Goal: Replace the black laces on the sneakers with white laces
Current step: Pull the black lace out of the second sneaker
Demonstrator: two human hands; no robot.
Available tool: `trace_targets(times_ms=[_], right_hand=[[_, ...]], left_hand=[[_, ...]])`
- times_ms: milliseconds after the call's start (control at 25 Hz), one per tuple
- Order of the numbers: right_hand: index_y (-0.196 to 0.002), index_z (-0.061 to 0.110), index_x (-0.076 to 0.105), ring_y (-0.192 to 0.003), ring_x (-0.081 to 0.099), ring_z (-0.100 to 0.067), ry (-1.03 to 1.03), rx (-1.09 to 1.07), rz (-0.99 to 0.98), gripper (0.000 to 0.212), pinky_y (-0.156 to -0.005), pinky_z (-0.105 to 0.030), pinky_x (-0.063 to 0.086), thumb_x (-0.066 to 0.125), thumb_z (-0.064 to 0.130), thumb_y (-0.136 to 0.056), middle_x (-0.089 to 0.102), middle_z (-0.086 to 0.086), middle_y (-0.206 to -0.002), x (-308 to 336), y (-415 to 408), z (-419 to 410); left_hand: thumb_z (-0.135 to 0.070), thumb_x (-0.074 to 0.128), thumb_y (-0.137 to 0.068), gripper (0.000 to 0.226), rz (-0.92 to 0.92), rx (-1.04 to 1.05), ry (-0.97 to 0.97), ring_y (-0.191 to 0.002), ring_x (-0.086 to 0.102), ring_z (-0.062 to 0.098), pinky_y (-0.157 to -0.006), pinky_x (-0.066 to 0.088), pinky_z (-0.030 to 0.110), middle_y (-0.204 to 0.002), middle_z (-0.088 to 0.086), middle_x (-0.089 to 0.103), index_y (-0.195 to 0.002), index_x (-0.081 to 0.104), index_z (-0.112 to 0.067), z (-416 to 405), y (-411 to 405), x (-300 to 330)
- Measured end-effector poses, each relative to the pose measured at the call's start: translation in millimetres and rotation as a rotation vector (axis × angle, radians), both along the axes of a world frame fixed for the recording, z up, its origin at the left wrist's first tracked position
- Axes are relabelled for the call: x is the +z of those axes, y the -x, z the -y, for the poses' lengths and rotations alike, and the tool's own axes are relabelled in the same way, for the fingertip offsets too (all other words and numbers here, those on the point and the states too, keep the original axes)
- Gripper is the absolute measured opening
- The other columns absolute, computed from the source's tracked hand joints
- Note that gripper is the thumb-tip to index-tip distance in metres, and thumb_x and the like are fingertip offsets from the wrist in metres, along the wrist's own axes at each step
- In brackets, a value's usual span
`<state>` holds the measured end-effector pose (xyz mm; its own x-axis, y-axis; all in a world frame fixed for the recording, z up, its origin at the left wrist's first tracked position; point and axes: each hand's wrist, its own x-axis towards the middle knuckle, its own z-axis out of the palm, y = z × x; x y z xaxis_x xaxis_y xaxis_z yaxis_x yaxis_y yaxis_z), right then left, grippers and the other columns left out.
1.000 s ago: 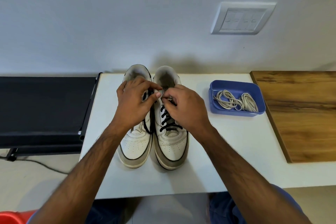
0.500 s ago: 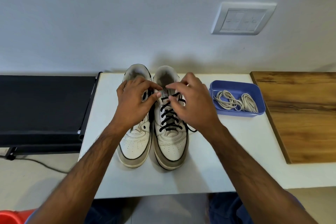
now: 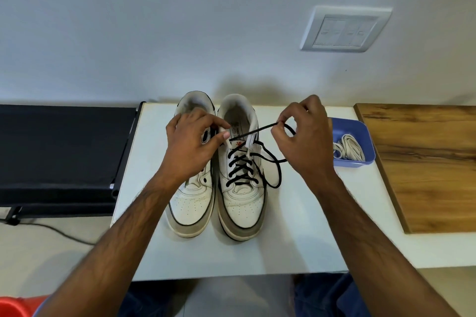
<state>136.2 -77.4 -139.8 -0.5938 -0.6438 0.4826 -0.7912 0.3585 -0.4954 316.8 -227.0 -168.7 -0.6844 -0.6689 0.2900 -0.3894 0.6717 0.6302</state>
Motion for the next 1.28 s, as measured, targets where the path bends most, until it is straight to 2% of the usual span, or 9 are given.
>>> trace_targets(times_ms=[200, 520, 640, 760, 920, 1040, 1160, 1240, 1280], right_hand=[[-0.109, 0.020, 0.073, -0.094, 0.049, -0.021, -0.148, 0.253, -0.105, 0.026, -0.075, -0.036, 0.036, 0.065, 0.028, -0.086, 0.049, -0.002, -0.100, -5, -30, 16], [-0.087, 0.022, 0.069, -0.093, 0.044, -0.020, -0.183, 0.195, -0.155, 0.010, -0.075, -0.034, 0.030, 0.068, 0.032, -0.086, 0.047, 0.001, -0.097, -13, -42, 24], [-0.084, 0.021, 0.069, -0.093, 0.048, -0.020, -0.007, 0.038, 0.012, 0.007, -0.075, -0.037, 0.036, 0.067, 0.027, -0.082, 0.048, 0.000, -0.099, -8, -18, 14], [-0.084, 0.020, 0.065, -0.096, 0.054, -0.020, 0.176, 0.054, 0.197, 0.005, -0.083, -0.050, 0.047, 0.064, 0.021, -0.080, 0.050, 0.004, -0.103, -7, -5, 6], [-0.088, 0.021, 0.069, -0.102, 0.054, -0.014, 0.037, 0.175, 0.213, 0.008, -0.085, -0.035, 0.035, 0.063, 0.023, -0.083, 0.059, 0.007, -0.102, -7, -18, 12], [-0.081, 0.003, 0.062, -0.080, 0.061, -0.011, 0.125, 0.479, 0.717, 0.009, -0.076, -0.029, 0.043, 0.053, 0.005, -0.081, 0.065, -0.001, -0.080, 8, -15, 8], [-0.071, 0.008, 0.056, -0.069, 0.052, -0.020, 0.230, 0.761, 1.235, 0.020, -0.071, -0.028, 0.044, 0.038, -0.002, -0.074, 0.057, -0.004, -0.069, 28, 0, -6], [-0.065, 0.014, 0.055, -0.068, 0.047, -0.020, 0.191, 0.752, 1.254, 0.023, -0.068, -0.027, 0.041, 0.036, 0.001, -0.070, 0.050, -0.004, -0.066, 33, 10, -14], [-0.062, 0.014, 0.056, -0.067, 0.048, -0.018, 0.084, 0.699, 1.097, 0.022, -0.066, -0.025, 0.040, 0.038, 0.003, -0.070, 0.051, -0.003, -0.064, 31, 14, -16]], left_hand=[[-0.056, 0.056, -0.091, 0.025, -0.009, 0.000, -0.004, -0.112, 0.046, 0.000, -0.114, 0.023, 0.050, -0.099, -0.017, 0.054, -0.107, 0.069, -0.042, -1, 1, 0], [-0.055, 0.055, -0.093, 0.026, 0.010, -0.010, -0.004, -0.114, 0.049, 0.005, -0.113, 0.024, 0.051, -0.100, -0.018, 0.053, -0.109, 0.069, -0.040, -1, 0, -1], [-0.054, 0.056, -0.092, 0.025, 0.014, -0.006, -0.010, -0.114, 0.047, 0.003, -0.113, 0.023, 0.050, -0.100, -0.019, 0.052, -0.107, 0.069, -0.040, -1, 1, 0], [-0.054, 0.057, -0.092, 0.024, 0.011, -0.004, -0.012, -0.114, 0.047, 0.002, -0.114, 0.022, 0.051, -0.101, -0.018, 0.054, -0.107, 0.069, -0.040, 0, 0, 0], [-0.055, 0.055, -0.092, 0.026, 0.018, -0.008, -0.011, -0.114, 0.047, 0.003, -0.113, 0.023, 0.050, -0.102, -0.018, 0.053, -0.107, 0.069, -0.040, -1, 0, 0], [-0.057, 0.051, -0.094, 0.028, 0.041, -0.008, 0.009, -0.115, 0.047, 0.004, -0.113, 0.023, 0.049, -0.103, -0.018, 0.052, -0.108, 0.067, -0.040, -1, -1, -1], [-0.057, 0.043, -0.098, 0.032, 0.078, -0.006, 0.084, -0.116, 0.048, 0.010, -0.114, 0.023, 0.052, -0.105, -0.015, 0.048, -0.112, 0.065, -0.038, -6, -1, -4], [-0.057, 0.039, -0.099, 0.035, 0.097, -0.001, 0.100, -0.123, 0.047, 0.015, -0.117, 0.020, 0.055, -0.112, -0.012, 0.048, -0.113, 0.064, -0.036, -10, 1, -5], [-0.056, 0.038, -0.099, 0.035, 0.105, 0.004, 0.093, -0.129, 0.044, 0.017, -0.118, 0.018, 0.057, -0.119, -0.010, 0.048, -0.113, 0.064, -0.036, -12, 1, -4]])
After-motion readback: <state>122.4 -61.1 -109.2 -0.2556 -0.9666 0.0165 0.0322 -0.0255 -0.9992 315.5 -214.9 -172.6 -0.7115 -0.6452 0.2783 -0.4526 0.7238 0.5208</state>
